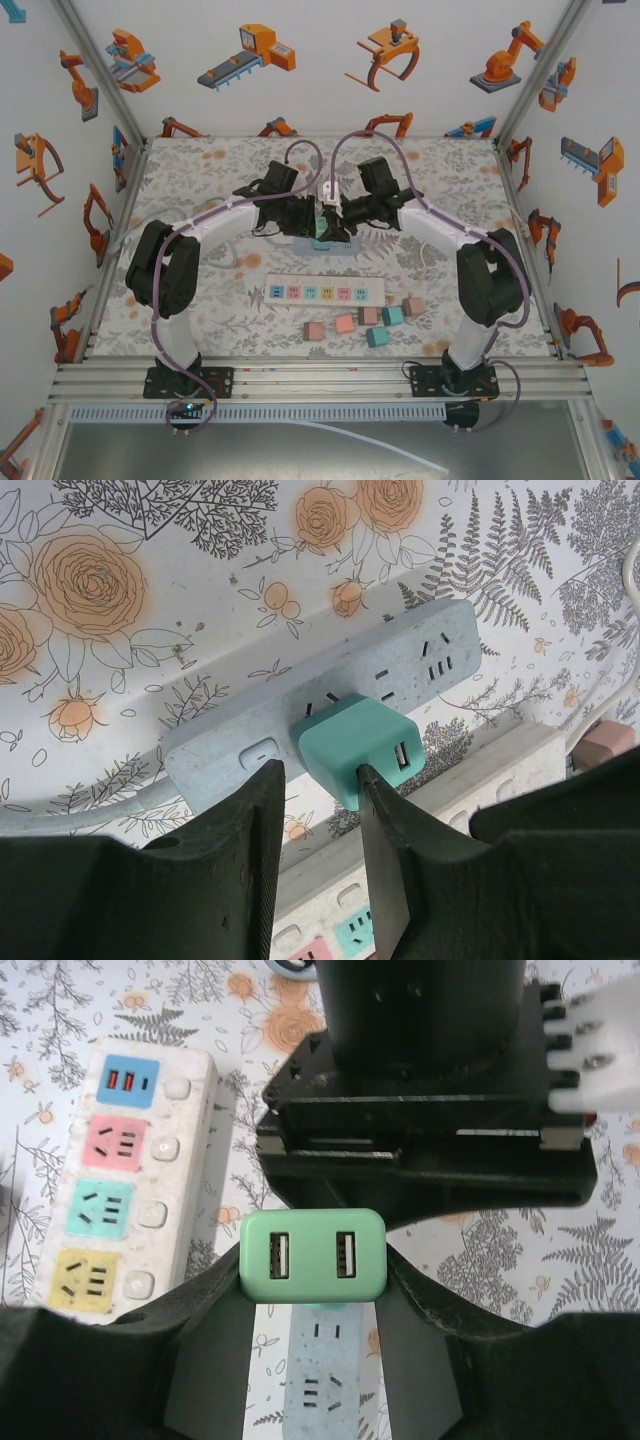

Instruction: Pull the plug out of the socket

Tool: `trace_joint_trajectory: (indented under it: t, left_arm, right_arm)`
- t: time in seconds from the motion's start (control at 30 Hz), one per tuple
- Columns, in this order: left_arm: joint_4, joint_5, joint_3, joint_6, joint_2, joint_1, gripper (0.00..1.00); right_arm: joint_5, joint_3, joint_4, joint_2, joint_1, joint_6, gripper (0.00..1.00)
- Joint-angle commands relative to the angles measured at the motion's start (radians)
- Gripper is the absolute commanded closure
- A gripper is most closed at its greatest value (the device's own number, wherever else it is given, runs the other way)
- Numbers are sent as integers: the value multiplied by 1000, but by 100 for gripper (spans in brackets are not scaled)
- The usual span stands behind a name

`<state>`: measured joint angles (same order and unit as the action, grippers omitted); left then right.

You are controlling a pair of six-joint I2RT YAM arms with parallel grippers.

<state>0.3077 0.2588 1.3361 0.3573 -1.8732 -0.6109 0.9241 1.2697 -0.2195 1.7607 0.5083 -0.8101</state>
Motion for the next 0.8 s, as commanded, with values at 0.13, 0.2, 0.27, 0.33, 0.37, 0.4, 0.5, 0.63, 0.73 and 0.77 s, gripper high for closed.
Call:
trace_joint_trajectory:
  t: [0.13, 0.2, 0.27, 0.33, 0.37, 0.4, 0.5, 0.63, 0.73, 0.77]
  left_arm:
    - [105, -64, -36, -51, -84, -21, 58]
    - [107, -56, -15, -51, -85, -17, 56]
    - [105, -49, 2, -50, -77, -11, 55]
    - [94, -42, 12, -51, -67, -7, 54]
    - [85, -39, 17, -52, -58, -5, 54]
    - [79, -33, 20, -55, -51, -3, 53]
    - [60, -22, 37, -70, -23, 0, 53]
    - [22, -19, 42, -84, 33, 2, 52]
    - [-14, -15, 21, -99, 97, 4, 52]
    - [-22, -16, 7, -107, 127, 6, 52]
  right_arm:
    - [-38, -101, 95, -131, -5, 126, 100]
    - [-74, -161, 164, -176, -5, 206, 100]
    - [-117, -230, 256, -227, -5, 313, 100]
    - [-161, -286, 342, -272, -5, 427, 100]
    - [-190, -307, 382, -293, -5, 503, 100]
    - [-222, -321, 403, -313, -3, 571, 100]
    - [-373, -318, 384, -376, 14, 834, 100]
    - [-618, -290, 267, -437, 53, 1181, 100]
    - [-693, -278, 168, -453, 59, 1418, 100]
    - [-701, -279, 148, -460, 65, 1486, 100]
